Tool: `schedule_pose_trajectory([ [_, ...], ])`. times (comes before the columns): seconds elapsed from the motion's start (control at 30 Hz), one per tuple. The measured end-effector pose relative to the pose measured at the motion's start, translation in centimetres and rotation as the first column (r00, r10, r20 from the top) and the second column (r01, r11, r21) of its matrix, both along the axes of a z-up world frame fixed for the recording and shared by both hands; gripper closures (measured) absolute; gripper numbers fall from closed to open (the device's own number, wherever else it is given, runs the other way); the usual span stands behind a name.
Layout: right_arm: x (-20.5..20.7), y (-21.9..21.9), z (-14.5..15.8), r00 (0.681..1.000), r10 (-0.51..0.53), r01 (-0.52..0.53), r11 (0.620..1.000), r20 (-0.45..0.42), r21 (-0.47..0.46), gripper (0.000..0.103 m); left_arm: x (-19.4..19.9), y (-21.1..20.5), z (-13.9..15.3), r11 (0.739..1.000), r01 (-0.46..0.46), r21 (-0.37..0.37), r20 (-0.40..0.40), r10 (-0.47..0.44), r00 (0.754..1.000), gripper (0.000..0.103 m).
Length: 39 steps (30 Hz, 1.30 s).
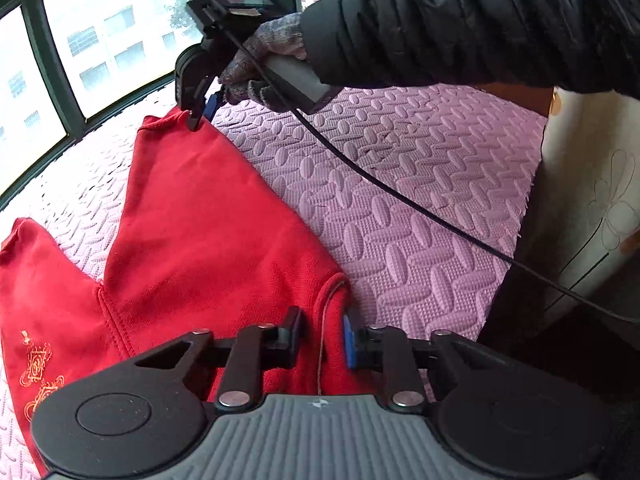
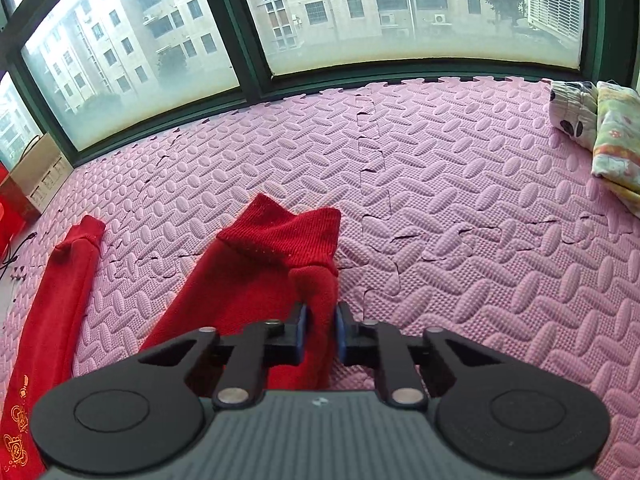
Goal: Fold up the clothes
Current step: 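Lift the cuff with the right gripper and fold the leg over the other leg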
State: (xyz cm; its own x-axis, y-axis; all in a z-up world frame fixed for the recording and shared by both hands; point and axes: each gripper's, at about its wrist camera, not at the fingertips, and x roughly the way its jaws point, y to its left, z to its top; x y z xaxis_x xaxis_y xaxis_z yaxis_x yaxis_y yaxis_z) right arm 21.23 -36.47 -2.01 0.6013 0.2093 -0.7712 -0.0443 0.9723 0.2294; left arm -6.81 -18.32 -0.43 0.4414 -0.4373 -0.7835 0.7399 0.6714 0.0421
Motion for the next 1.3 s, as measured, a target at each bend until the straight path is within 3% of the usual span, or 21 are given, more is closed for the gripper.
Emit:
schedule_pose_trajectory([
  [0.1,-0.2,0.1,0.7,1.000,-0.012,0.012,1.000,0.007,0.008,0.094,0.9,2.0,1.2,0.994,-0.070,-0.089,-0.052,0.065,0.997,0.089],
  [0.23,-0.2,0.8,3.0,0.999,-0.016,0.016,1.000,0.033,0.007,0.095,1.5,5.5,3.6,0.962,-0.170,-0.215,-0.083,0.155,0.984,0.089],
  [0.37,0.2,2.8,5.7,0.998,-0.003,0.005,1.000,0.069,-0.022,0.095,1.5,9.4,5.2,0.909,-0.267,-0.321,-0.116,0.242,0.963,0.089],
  [0.6,1.3,10.0,9.5,0.989,0.072,-0.061,0.994,0.130,-0.086,0.095,0.2,15.9,5.7,0.807,-0.406,-0.429,-0.156,0.376,0.913,0.090],
  [0.83,2.5,19.5,11.1,0.970,0.178,-0.150,0.974,0.163,-0.172,0.095,-0.9,20.3,4.7,0.730,-0.479,-0.488,-0.212,0.433,0.876,0.090],
  [1.13,3.7,29.9,8.6,0.958,0.254,-0.213,0.940,0.130,-0.265,0.095,-1.8,25.1,2.5,0.627,-0.591,-0.509,-0.301,0.513,0.804,0.090],
  [1.23,3.7,32.5,7.5,0.955,0.272,-0.229,0.928,0.116,-0.293,0.095,-2.1,26.0,2.0,0.612,-0.608,-0.506,-0.318,0.523,0.791,0.090],
  [1.3,3.8,33.8,6.8,0.948,0.305,-0.273,0.927,0.094,-0.258,0.095,-2.2,26.4,1.6,0.610,-0.617,-0.497,-0.331,0.524,0.785,0.090],
])
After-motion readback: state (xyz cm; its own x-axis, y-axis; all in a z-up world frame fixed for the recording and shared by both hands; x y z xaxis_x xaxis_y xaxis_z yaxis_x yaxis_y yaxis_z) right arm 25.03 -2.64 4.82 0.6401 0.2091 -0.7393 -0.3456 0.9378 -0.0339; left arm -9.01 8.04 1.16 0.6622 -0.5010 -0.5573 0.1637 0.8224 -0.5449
